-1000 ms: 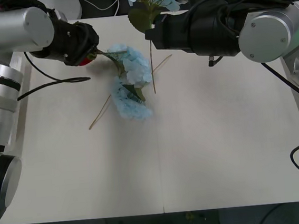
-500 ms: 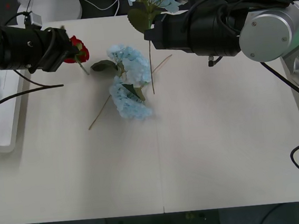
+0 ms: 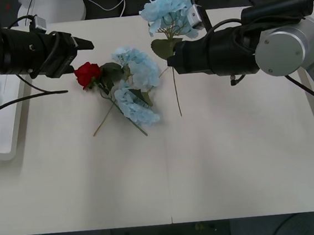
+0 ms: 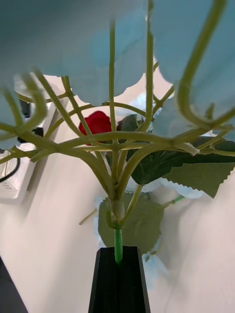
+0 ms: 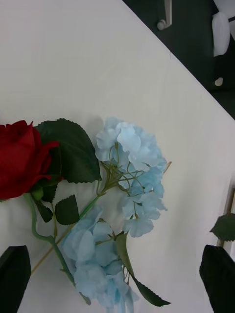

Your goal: Put the red flowers into the right box and the blue flowers into the left box

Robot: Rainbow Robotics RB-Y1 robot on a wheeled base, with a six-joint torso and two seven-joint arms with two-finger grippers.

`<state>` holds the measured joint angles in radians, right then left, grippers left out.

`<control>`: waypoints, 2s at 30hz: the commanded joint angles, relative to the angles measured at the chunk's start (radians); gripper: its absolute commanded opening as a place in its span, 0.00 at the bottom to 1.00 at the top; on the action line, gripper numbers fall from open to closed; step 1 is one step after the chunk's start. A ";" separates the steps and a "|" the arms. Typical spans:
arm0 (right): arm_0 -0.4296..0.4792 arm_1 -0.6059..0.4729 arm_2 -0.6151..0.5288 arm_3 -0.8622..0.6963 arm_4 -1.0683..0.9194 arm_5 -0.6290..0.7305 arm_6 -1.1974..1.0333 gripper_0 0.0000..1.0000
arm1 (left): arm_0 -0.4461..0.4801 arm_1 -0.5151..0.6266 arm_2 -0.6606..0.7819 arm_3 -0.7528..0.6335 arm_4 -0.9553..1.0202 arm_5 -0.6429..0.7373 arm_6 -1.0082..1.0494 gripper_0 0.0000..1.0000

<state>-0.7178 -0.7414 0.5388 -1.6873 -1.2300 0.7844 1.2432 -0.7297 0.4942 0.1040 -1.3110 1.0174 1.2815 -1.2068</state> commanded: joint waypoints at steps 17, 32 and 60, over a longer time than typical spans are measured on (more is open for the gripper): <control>0.034 0.017 0.016 -0.023 0.030 -0.085 0.071 0.00 | 0.293 0.043 -0.083 -0.045 0.602 -0.040 -1.027 1.00; 0.000 0.112 0.016 -0.023 0.069 -0.089 0.067 0.00 | 0.487 0.035 -0.423 -0.292 0.932 -0.593 -1.310 1.00; -0.025 0.163 0.024 -0.025 0.093 -0.093 0.027 0.00 | 0.495 -0.023 -0.615 -0.378 0.952 -1.031 -1.340 0.00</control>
<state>-0.6922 -0.5990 0.5575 -1.6780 -1.1448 0.7063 1.2696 -0.2500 0.4886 -0.5060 -1.6492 1.9596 0.2609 -2.4237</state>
